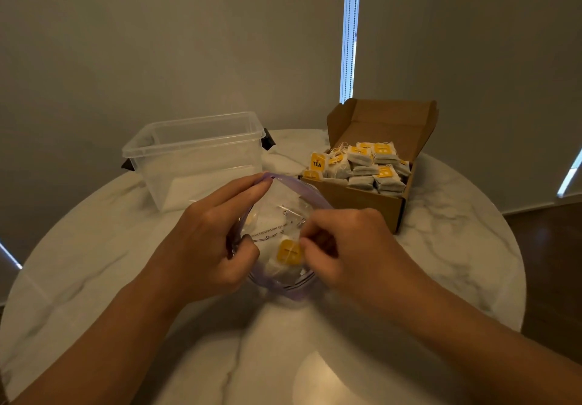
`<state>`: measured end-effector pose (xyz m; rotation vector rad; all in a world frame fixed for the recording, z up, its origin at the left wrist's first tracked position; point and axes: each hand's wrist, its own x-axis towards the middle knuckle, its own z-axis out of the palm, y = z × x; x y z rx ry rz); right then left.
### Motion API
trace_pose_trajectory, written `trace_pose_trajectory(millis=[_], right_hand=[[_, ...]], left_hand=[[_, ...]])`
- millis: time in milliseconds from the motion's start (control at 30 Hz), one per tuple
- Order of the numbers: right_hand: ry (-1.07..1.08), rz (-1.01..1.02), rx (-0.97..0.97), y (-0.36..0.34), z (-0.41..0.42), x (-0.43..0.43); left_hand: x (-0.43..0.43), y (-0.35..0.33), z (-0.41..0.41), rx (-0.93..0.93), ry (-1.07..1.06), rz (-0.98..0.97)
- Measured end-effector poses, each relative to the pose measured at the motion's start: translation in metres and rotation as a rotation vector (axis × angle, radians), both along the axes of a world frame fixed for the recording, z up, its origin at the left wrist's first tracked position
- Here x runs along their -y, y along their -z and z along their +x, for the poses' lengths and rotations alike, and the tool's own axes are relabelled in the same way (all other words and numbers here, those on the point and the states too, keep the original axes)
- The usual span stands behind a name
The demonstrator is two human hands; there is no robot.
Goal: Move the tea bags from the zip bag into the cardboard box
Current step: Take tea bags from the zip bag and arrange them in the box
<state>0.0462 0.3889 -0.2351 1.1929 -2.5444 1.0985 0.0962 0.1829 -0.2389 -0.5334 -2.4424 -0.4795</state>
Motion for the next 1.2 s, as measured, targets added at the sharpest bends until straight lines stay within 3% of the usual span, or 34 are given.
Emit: trace_pose_trajectory(millis=[167,300,400,633,833,1000,1200], right_hand=[[-0.097,-0.235,0.267,-0.019,-0.020,-0.039],[-0.081,-0.423,0.327,-0.040,-0.054,-0.064],[0.002,-0.469,0.257,-0.050,-0.086,-0.074],[0.170,-0.301,0.160,-0.062,-0.136,-0.080],[0.174,-0.192,0.237,-0.067,-0.157,-0.074],[0.316,0.066,-0.033,-0.050,-0.173,-0.064],[0.369,0.067,-0.153,-0.038,-0.180,-0.061]], left_hand=[[0.004,0.004,-0.001,-0.008,-0.001,0.019],[0.008,0.006,-0.002,-0.018,-0.009,0.038],[0.010,0.005,-0.003,-0.017,-0.002,0.044],[0.022,0.002,-0.001,0.000,0.056,0.071],[0.033,-0.001,-0.001,-0.036,0.057,0.115],[0.035,-0.003,0.001,-0.056,0.070,0.136],[0.034,-0.006,0.004,-0.065,0.053,0.169]])
